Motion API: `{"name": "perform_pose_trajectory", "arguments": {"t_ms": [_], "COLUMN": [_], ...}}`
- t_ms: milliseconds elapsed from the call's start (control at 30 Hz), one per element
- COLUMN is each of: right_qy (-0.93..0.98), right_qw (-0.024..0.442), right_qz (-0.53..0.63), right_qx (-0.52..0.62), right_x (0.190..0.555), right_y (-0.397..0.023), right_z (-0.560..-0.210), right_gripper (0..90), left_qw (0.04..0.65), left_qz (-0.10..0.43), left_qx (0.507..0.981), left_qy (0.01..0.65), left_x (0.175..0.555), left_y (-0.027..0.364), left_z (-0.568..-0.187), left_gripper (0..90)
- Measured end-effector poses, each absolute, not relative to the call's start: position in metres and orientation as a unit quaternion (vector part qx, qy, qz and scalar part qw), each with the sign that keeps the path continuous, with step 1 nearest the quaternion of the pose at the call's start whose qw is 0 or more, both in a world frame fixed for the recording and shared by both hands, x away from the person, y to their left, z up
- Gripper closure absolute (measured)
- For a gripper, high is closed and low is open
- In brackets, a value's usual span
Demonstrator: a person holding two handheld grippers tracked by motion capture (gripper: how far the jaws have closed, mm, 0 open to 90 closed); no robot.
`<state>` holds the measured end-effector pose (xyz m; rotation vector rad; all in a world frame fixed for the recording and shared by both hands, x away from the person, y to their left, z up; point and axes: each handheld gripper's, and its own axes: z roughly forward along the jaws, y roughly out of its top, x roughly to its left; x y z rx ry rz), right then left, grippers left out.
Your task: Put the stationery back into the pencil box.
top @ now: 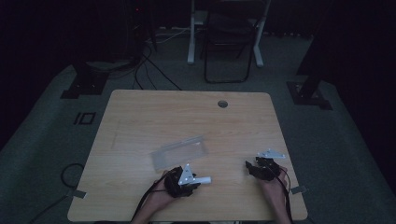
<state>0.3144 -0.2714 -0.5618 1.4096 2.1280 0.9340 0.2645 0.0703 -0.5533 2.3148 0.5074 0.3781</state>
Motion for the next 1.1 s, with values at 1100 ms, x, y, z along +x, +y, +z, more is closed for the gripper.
{"name": "perform_pose_trajectory", "arguments": {"t_ms": [1100], "right_qy": [0.765], "right_qw": [0.215], "right_qz": [0.338], "right_qx": [0.505], "right_x": [0.313], "right_y": [-0.273], "right_z": [-0.563], "right_gripper": [45.5], "left_qw": [0.349], "left_qz": [0.095], "left_qx": [0.911], "left_qy": [0.199], "left_x": [0.278], "left_y": [0.066], "left_z": [-0.553], "left_gripper": [70.8]}}
